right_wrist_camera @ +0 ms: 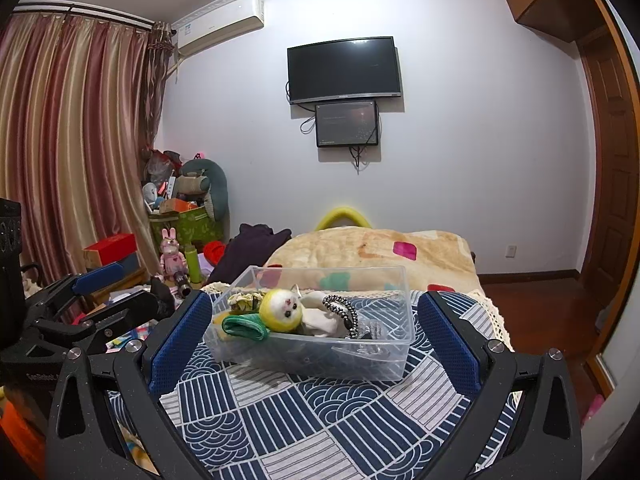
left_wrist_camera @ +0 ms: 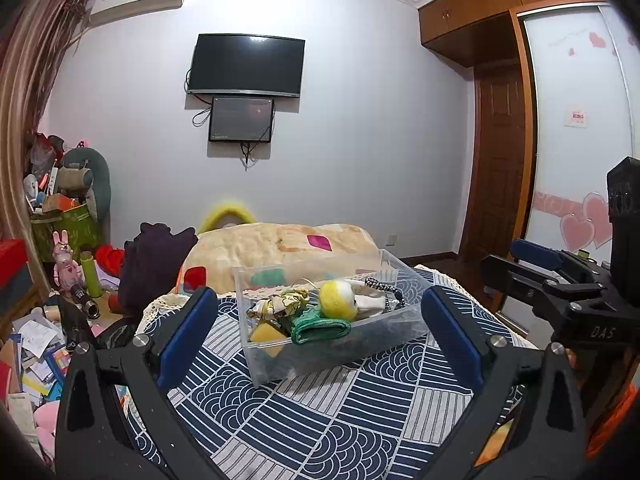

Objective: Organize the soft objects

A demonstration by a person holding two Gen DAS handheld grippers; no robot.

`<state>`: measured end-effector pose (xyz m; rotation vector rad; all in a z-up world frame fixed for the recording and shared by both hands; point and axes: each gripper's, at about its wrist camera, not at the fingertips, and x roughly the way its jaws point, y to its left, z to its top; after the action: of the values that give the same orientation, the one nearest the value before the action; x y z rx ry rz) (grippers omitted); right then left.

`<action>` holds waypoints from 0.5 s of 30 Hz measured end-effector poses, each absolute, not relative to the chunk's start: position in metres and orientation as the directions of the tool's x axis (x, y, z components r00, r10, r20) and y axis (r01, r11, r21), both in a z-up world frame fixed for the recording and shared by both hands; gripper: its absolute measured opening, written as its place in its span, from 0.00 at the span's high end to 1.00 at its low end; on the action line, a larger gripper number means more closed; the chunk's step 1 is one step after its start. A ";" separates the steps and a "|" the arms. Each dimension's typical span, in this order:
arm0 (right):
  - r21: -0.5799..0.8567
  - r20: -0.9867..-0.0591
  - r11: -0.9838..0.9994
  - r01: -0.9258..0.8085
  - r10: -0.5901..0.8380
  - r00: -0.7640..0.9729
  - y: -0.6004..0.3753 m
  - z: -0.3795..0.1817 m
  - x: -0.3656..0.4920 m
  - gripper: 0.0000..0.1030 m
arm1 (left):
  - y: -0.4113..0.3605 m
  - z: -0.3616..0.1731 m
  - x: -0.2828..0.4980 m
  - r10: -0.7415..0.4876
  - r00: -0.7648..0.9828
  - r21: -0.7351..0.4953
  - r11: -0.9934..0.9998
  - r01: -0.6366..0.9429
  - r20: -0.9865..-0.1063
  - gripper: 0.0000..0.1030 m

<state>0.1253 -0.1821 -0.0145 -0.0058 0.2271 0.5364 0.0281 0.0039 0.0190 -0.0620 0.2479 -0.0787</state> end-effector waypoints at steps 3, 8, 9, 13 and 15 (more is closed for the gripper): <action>0.053 -0.215 0.861 -0.506 0.505 0.836 -0.182 -0.014 0.125 0.00 | 0.003 0.019 0.030 -0.085 0.966 -0.070 0.995 0.070 -0.244 0.00; 0.051 -0.216 0.861 -0.506 0.504 0.836 -0.182 -0.014 0.124 0.00 | 0.002 0.017 0.029 -0.091 0.964 -0.077 0.994 0.074 -0.248 0.00; 0.051 -0.216 0.861 -0.506 0.504 0.836 -0.182 -0.014 0.124 0.00 | 0.002 0.017 0.029 -0.091 0.964 -0.078 0.994 0.074 -0.248 0.00; 0.052 -0.217 0.861 -0.507 0.505 0.835 -0.181 -0.014 0.124 0.00 | 0.001 0.017 0.028 -0.096 0.964 -0.079 0.994 0.079 -0.249 0.00; 0.052 -0.217 0.860 -0.507 0.505 0.835 -0.181 -0.014 0.124 0.00 | 0.001 0.017 0.029 -0.106 0.961 -0.083 0.993 0.087 -0.256 0.00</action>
<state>0.1244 -0.1811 -0.0139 -0.0075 0.2279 0.5358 0.0289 0.0012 0.0168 -0.0717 0.2633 -0.0976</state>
